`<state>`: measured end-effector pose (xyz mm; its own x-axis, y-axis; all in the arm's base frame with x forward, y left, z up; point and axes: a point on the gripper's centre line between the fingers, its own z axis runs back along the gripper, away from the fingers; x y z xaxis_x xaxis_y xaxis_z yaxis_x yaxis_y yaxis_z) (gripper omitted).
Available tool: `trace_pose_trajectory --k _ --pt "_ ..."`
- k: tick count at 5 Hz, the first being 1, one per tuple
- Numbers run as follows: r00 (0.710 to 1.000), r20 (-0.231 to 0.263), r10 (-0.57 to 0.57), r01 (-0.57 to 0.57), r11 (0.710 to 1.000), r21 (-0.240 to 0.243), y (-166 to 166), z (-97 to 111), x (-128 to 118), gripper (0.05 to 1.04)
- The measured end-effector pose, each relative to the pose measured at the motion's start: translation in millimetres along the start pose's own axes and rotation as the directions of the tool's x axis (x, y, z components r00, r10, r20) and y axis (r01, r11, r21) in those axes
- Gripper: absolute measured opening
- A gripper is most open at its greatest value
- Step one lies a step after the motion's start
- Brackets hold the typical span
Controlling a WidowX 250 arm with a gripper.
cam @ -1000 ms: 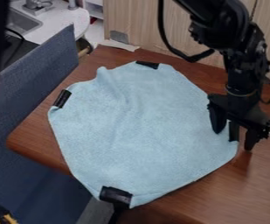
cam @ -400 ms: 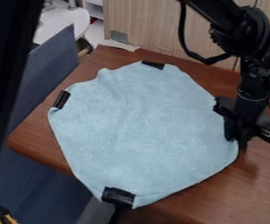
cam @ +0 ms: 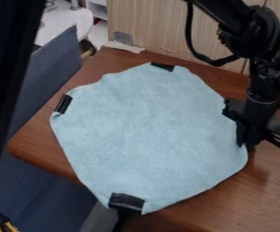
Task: Fold cloth from right to centre
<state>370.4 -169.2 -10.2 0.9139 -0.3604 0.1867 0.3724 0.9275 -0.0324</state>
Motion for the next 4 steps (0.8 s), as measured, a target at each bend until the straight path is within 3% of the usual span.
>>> trace_pose_trajectory --k 1,2,4 --pt "0.999 0.044 -0.029 0.029 0.999 -0.016 -1.3 9.6 6.6 0.07" --pt "0.995 0.101 0.008 -0.007 1.0 -0.01 14.7 38.3 10.7 0.069" --pt "0.974 0.183 0.133 -0.132 0.991 -0.019 57.3 91.9 -11.2 0.069"
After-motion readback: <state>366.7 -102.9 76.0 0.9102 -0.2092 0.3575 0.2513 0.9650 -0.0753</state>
